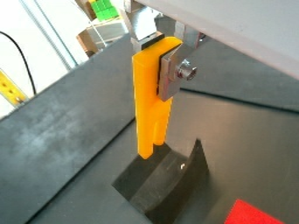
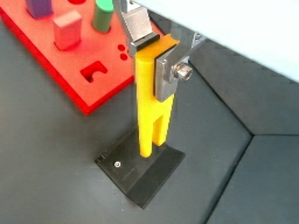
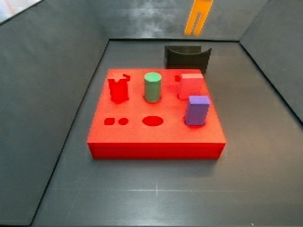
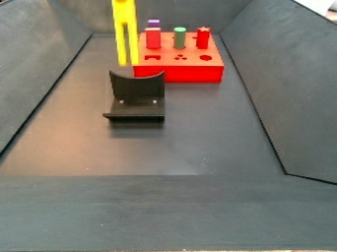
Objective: Pick up the square-circle object. Move up. Place the square-circle object on the fixture. Regrasp the square-circle object. Move to above the board. Insert the square-circle object.
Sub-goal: Move to above the board.
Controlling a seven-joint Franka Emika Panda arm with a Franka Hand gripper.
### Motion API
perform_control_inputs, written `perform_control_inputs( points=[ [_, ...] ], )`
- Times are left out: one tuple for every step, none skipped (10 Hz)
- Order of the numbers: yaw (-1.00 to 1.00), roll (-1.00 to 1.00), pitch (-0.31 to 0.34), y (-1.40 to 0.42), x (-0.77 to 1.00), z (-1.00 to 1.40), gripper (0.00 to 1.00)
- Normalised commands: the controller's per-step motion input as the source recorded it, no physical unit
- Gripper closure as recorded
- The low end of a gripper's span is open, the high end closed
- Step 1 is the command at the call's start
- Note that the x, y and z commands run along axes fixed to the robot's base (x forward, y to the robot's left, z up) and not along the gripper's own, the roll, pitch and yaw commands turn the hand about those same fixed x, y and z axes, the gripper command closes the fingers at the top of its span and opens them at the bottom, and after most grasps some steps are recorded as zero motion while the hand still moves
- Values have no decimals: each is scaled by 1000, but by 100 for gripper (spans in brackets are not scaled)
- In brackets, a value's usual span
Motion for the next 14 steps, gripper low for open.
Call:
perform_control_inputs(
  points=[
    [54, -60, 126, -96, 97, 1000, 100],
    [46, -64, 123, -87, 94, 1000, 100],
    [37, -64, 129, -65, 82, 948, 100],
    [34, -65, 132, -47, 66, 792, 100],
    [32, -66, 135, -26, 45, 586, 100],
    [31, -66, 133, -23, 42, 483, 100],
    [29, -61, 139, -18, 37, 279, 100],
    [31, -61, 140, -18, 34, 181, 100],
    [1000, -263, 5, -1000, -851, 152, 100],
    [1000, -254, -7, -1000, -855, 166, 100],
    [1000, -246, -33, -1000, -883, 163, 100],
    [1000, -248, -54, -1000, -911, 156, 100],
    [1000, -242, -63, -1000, -910, 167, 100],
    [1000, -227, -85, -1000, -921, 169, 100]
  ],
)
